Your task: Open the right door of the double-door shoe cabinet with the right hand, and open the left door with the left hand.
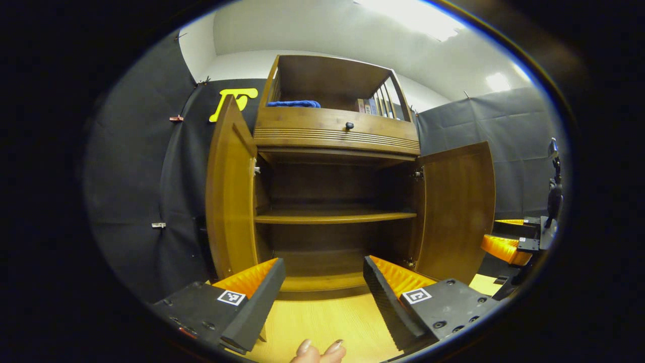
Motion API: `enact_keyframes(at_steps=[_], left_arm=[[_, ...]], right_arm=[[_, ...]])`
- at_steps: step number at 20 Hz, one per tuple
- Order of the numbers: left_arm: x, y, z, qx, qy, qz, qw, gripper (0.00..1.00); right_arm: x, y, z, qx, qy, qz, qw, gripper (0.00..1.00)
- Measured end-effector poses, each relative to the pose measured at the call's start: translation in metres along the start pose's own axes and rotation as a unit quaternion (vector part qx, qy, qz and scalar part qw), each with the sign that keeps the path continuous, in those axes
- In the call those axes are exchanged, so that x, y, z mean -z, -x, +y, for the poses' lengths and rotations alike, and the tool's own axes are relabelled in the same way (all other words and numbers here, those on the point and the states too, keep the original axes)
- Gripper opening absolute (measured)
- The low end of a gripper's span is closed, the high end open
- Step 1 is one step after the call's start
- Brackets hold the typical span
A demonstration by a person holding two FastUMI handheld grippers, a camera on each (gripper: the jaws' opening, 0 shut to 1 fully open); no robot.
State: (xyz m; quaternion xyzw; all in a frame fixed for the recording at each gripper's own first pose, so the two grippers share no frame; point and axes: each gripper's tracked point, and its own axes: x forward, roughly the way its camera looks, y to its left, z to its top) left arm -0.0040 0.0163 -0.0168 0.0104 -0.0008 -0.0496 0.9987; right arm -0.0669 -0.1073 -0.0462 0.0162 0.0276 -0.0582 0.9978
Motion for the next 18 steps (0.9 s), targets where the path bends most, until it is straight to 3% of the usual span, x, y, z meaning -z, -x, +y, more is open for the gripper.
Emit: enact_keyframes(at_steps=[4, 13, 18], left_arm=[[0.004, -0.007, -0.013, 0.002, -0.018, 0.001, 1.0, 0.99], [-0.004, -0.005, -0.022, 0.013, 0.003, -0.014, 1.0, 0.99], [-0.004, -0.002, -0.028, 0.028, 0.004, -0.012, 1.0, 0.99]], right_arm=[[0.0, 0.001, 0.0, -0.002, 0.003, 0.001, 1.0, 0.95], [0.004, 0.001, -0.005, 0.014, -0.001, 0.007, 1.0, 0.95], [0.001, 0.003, -0.002, 0.006, -0.008, 0.004, 1.0, 0.95]])
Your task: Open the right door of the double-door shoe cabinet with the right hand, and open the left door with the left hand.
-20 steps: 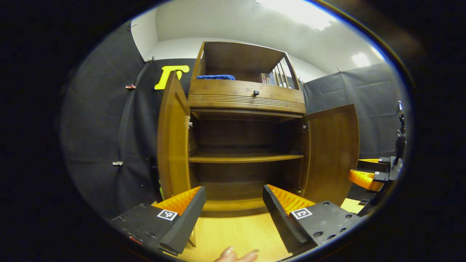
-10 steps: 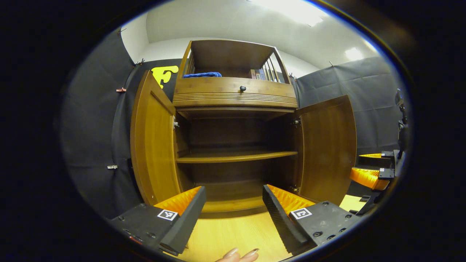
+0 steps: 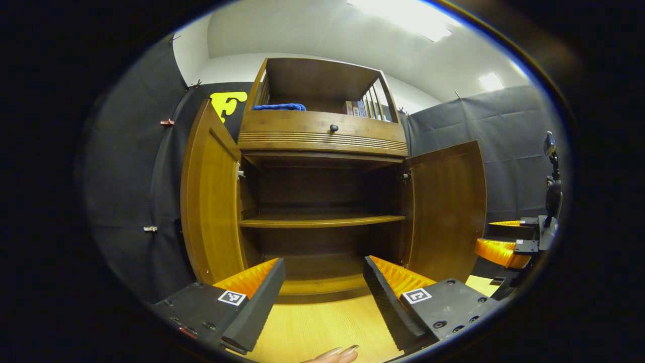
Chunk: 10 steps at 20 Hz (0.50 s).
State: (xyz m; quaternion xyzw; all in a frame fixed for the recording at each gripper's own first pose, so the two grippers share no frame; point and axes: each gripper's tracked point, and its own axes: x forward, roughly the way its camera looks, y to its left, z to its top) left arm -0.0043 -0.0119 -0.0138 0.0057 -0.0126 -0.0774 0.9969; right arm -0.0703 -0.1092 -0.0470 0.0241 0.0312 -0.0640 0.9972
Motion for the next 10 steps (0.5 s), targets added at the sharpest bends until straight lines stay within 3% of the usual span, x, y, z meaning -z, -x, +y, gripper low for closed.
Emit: enact_keyframes(at_steps=[10], left_arm=[[0.0017, 0.0034, -0.0098, 0.018, 0.003, -0.003, 1.0, 0.97]], right_arm=[[-0.0084, 0.0055, 0.0053, -0.003, 0.009, -0.022, 1.0, 0.95]])
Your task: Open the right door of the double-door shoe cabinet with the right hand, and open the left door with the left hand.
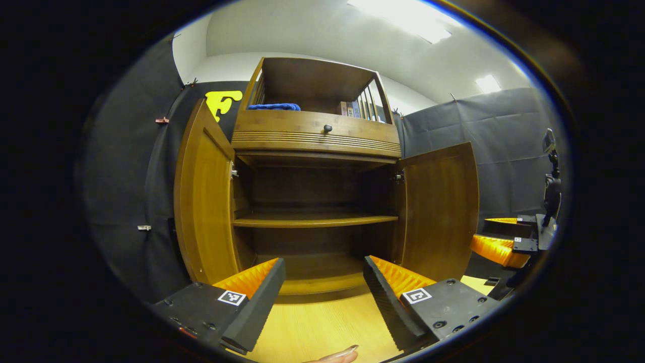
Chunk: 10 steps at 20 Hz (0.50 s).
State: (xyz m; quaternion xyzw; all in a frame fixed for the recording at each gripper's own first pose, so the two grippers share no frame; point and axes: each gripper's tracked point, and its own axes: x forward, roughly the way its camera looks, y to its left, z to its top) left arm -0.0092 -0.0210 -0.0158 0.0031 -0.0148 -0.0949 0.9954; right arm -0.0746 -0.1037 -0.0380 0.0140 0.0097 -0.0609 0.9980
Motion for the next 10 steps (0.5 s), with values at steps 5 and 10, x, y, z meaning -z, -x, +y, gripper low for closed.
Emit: enact_keyframes(at_steps=[5, 10], left_arm=[[0.0027, -0.0024, -0.0032, 0.009, -0.008, 0.006, 1.0, 0.99], [0.0029, -0.0041, -0.0001, 0.007, -0.005, 0.009, 1.0, 0.96]], right_arm=[[0.0008, 0.0018, 0.002, -0.004, 0.0, 0.006, 1.0, 0.95], [-0.0005, 0.0008, 0.0025, -0.006, 0.001, 0.004, 1.0, 0.96]])
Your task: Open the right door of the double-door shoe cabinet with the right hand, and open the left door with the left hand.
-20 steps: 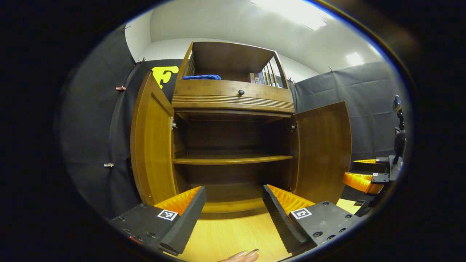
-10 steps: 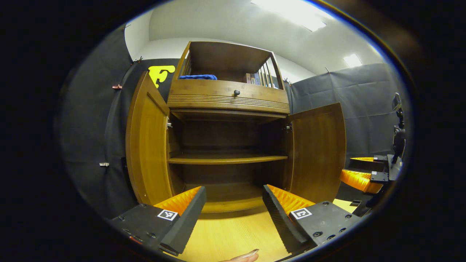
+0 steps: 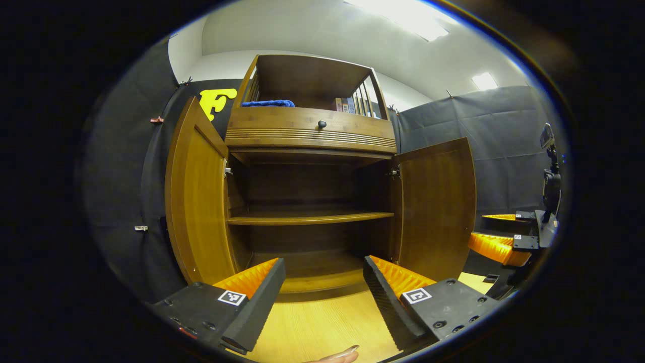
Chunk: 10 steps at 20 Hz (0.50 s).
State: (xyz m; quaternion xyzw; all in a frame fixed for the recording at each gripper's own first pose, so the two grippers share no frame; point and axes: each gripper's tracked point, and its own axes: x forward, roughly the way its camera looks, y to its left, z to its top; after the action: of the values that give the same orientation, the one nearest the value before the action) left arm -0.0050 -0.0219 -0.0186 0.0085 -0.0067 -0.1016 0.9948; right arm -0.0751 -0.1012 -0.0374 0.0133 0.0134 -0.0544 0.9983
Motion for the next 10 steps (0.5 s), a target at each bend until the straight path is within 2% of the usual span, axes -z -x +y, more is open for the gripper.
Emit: enact_keyframes(at_steps=[4, 10], left_arm=[[-0.0054, 0.0005, 0.0004, 0.004, 0.011, -0.007, 1.0, 0.99], [-0.0022, -0.003, 0.0009, 0.003, 0.005, -0.003, 1.0, 0.96]], right_arm=[[-0.0014, -0.0007, -0.0013, 0.0, 0.002, -0.001, 1.0, 0.96], [-0.0024, 0.0, -0.0027, 0.001, 0.004, -0.002, 1.0, 0.96]])
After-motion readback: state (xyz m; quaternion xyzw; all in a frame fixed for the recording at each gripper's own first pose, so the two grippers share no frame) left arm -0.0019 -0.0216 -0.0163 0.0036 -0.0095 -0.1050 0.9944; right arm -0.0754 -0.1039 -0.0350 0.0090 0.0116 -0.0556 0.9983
